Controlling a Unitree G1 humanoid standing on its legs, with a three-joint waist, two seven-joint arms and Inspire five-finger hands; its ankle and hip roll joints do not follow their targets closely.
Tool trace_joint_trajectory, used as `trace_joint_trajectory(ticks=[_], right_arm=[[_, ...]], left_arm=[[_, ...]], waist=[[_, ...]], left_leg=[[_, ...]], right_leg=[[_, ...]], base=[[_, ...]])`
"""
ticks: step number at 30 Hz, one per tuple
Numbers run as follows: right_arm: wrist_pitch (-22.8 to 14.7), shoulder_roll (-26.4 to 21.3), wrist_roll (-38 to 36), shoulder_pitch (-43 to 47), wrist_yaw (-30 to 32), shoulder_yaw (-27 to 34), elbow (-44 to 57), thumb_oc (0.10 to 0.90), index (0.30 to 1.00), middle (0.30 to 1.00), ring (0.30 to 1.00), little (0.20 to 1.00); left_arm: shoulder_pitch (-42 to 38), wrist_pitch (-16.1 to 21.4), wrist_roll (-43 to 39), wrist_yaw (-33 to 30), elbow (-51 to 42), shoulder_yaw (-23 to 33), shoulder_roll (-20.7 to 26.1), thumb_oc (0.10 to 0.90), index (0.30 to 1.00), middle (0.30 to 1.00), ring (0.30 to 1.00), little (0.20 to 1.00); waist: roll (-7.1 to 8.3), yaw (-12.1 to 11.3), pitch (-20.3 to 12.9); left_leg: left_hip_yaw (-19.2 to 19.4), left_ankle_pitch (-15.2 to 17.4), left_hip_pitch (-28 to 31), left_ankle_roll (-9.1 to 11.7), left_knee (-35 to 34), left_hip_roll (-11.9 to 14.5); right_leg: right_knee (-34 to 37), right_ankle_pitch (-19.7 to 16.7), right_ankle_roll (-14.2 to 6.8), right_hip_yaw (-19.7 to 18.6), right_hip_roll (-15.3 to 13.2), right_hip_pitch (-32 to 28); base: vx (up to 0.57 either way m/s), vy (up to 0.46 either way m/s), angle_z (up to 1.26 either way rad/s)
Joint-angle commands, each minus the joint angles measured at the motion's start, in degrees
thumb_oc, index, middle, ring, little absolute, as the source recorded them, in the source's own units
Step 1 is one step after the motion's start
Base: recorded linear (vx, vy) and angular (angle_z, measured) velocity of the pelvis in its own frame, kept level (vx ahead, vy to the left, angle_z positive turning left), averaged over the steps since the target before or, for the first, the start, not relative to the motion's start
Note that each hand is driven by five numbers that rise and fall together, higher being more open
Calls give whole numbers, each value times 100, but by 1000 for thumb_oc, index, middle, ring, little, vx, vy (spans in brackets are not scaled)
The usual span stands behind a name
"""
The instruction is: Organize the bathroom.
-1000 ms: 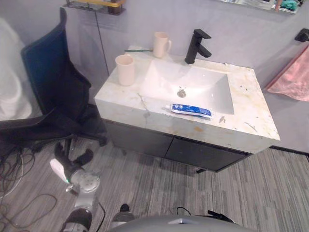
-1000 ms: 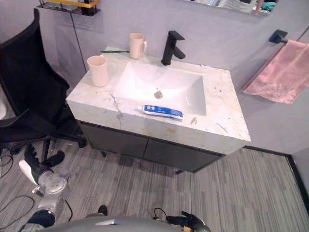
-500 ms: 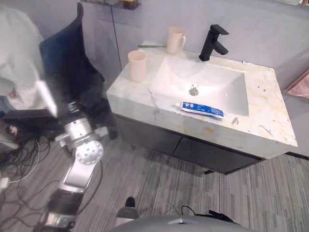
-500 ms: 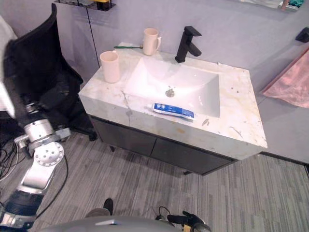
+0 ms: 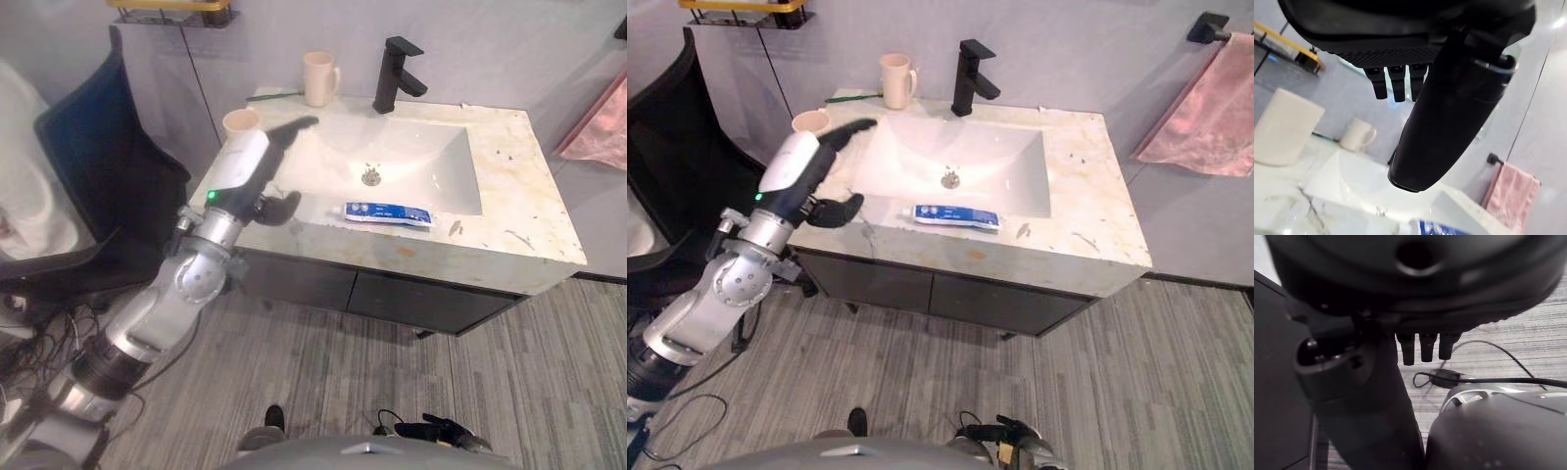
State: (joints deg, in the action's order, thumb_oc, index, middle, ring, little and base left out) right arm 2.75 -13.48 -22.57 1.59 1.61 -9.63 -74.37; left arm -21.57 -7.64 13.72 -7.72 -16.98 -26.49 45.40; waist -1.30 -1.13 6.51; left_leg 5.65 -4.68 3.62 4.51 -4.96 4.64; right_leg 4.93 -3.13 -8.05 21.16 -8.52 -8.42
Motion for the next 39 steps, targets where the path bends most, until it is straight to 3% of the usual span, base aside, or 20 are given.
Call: trace_joint_trajectory(ticks=[1,9,16,30,34,39], right_arm=[[104,-278,308,264,-42,-55,-88,800,900,900,900,900],[268,-419,476,364,-135,-62,-202,800,900,900,900,900],[320,-387,420,401,-142,-168,-283,800,900,900,900,900],[341,-300,326,380,-80,-222,-274,800,900,900,900,900],[361,-294,330,382,-74,-215,-274,800,900,900,900,900],[342,-249,268,300,18,-269,-210,800,900,900,900,900]], left_arm=[[-1117,193,-474,334,301,-2,306,800,900,900,900,900],[-2147,171,-1640,1402,1073,-590,745,800,900,900,900,900],[-2760,210,-1665,1468,1483,-975,573,800,900,900,900,900],[-2924,362,-1875,1828,1699,-1166,261,800,900,900,900,900],[-2920,311,-1721,1744,1624,-1173,201,800,900,900,900,900],[-3078,-58,-1818,1580,1420,-1155,63,800,900,900,900,900]], waist=[[-112,59,-142],[-226,237,-247],[-223,338,-306],[-207,456,-344],[-201,472,-346],[-172,576,-335]], left_leg=[[197,686,316,-77,-4,-392],[333,696,381,-89,-4,-406],[387,703,412,-96,-4,-385],[486,703,425,-110,-4,-344],[494,708,432,-113,-4,-339],[565,684,438,-102,-4,-284]], right_leg=[[-44,407,-180,-245,382,36],[-18,414,-182,-347,419,25],[-9,425,-164,-407,456,21],[7,438,-128,-489,511,34],[7,441,-123,-500,518,32],[7,453,-110,-568,564,60]], base=[[22,22,-7],[19,7,-6],[31,-28,-6],[8,-11,-2],[0,0,0],[46,-22,-11]])
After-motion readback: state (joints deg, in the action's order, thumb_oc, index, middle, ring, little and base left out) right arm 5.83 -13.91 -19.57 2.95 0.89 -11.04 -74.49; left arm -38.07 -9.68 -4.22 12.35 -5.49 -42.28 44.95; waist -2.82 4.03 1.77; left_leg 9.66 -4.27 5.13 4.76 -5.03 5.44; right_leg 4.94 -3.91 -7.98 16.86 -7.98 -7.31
